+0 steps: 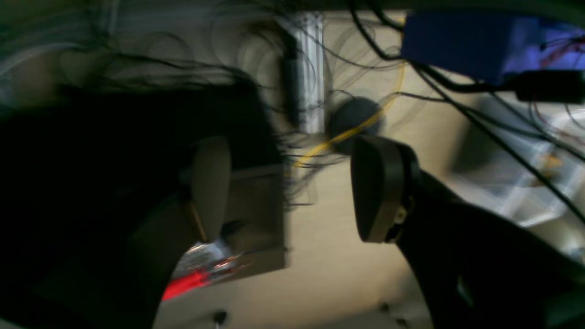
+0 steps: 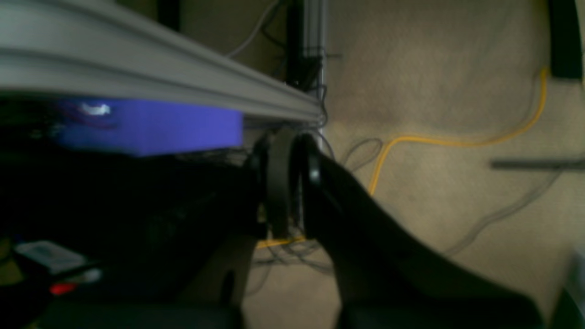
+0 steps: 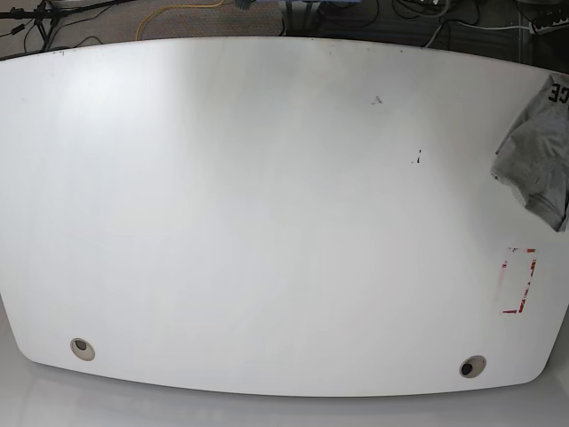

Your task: Fold the T-shirt properly

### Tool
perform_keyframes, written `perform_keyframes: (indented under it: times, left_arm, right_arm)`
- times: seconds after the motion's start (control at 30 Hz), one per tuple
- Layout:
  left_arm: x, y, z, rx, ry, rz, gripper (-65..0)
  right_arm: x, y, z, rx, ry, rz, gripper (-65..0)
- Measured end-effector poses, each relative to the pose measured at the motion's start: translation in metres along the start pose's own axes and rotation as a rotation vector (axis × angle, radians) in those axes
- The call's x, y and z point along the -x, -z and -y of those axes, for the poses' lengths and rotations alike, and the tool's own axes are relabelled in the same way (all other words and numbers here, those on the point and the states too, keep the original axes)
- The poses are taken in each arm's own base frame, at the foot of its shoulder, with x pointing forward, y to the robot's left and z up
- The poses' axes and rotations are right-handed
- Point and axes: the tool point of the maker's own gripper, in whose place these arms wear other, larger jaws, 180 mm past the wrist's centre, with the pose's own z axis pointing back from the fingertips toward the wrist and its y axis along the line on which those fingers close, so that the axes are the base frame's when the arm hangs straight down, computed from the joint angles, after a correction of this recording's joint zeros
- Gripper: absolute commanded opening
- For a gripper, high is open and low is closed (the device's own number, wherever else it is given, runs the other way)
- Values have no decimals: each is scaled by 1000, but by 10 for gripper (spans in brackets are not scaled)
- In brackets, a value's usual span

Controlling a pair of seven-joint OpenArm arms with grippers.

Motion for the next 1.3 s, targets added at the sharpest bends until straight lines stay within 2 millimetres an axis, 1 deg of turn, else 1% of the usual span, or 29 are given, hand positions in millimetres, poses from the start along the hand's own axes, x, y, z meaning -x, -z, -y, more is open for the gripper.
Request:
perform_keyframes:
  times: [0.03, 0.1, 0.17, 0.2, 0.23, 0.27, 0.3, 0.33, 0.37, 0.4, 0.47, 0.6, 0.63, 0.67, 0.7, 0.73, 0.77, 0.8, 0.83, 0.9, 0.93, 1.0, 1.03, 1.13, 1.2, 1.3]
  left_arm:
    - [2, 7, 3, 17, -23, 0, -272]
    - [7, 20, 5, 36, -60, -17, -272]
    - [9, 32, 5, 48, -92, -14, -272]
    - [15, 37, 4, 51, -111, -22, -272]
    - [11, 44, 0, 51, -117, -18, -272]
    - [12, 50, -1, 59, -130, -22, -272]
    - [15, 55, -7, 48, -131, -36, -272]
    - [7, 61, -11, 54, -146, -6, -272]
    - [13, 67, -12, 57, -169, -32, -272]
    - [13, 73, -16, 46, -167, -52, -272]
    - [11, 84, -20, 46, -188, -60, -272]
    - [-2, 102, -21, 49, -233, -20, -272]
    - [2, 105, -22, 29, -246, -38, -272]
    - [4, 108, -26, 3, -248, -44, -272]
    - [0, 111, -30, -22, -251, -33, -271]
    - [6, 112, -33, -50, -260, -49, -271]
    - [8, 113, -39, -87, -248, -64, -271]
    - [7, 114, -41, -94, -234, -69, -271]
    - [12, 113, -44, -117, -225, -88, -269]
    - [10, 114, -50, -149, -196, -90, -269]
    - [8, 114, -56, -182, -180, -92, -268]
    - [4, 114, -63, -222, -147, -103, -268]
    - [0, 114, -67, -241, -137, -99, -268]
    - [-9, 115, -74, -280, -111, -101, -268]
    - [-16, 116, -77, -292, -100, -91, -268]
    - [-25, 117, -79, -297, -78, -71, -268]
  right_arm:
    - [2, 4, 4, 5, 23, 14, -614]
    - [13, 12, 9, 7, 45, -17, -614]
    - [19, 18, 15, 10, 63, -35, -614]
    - [22, 21, 20, 19, 68, -49, -614]
    - [22, 23, 23, 27, 68, -56, -614]
    - [25, 26, 31, 43, 76, -68, -614]
    - [27, 29, 32, 49, 81, -77, -614]
    - [24, 31, 35, 55, 89, -65, -614]
    - [25, 34, 37, 59, 98, -67, -612]
    - [25, 37, 40, 62, 97, -78, -610]
    - [27, 43, 44, 71, 102, -94, -610]
    - [32, 54, 51, 116, 112, -120, -610]
    - [34, 56, 54, 127, 118, -133, -610]
    - [36, 58, 55, 132, 123, -146, -610]
    - [34, 61, 57, 134, 124, -147, -610]
    - [35, 63, 58, 140, 132, -150, -609]
    - [34, 65, 59, 142, 131, -152, -609]
    - [35, 66, 60, 148, 141, -156, -609]
    - [35, 69, 60, 149, 147, -168, -609]
    - [34, 75, 59, 149, 157, -169, -609]
    - [33, 77, 57, 144, 152, -175, -609]
    - [38, 83, 51, 115, 125, -231, -609]
    - [38, 86, 49, 109, 114, -245, -609]
    - [41, 93, 48, 117, 57, -302, -609]
    - [40, 96, 50, 137, 36, -313, -609]
    - [37, 102, 45, 138, 9, -313, -609]
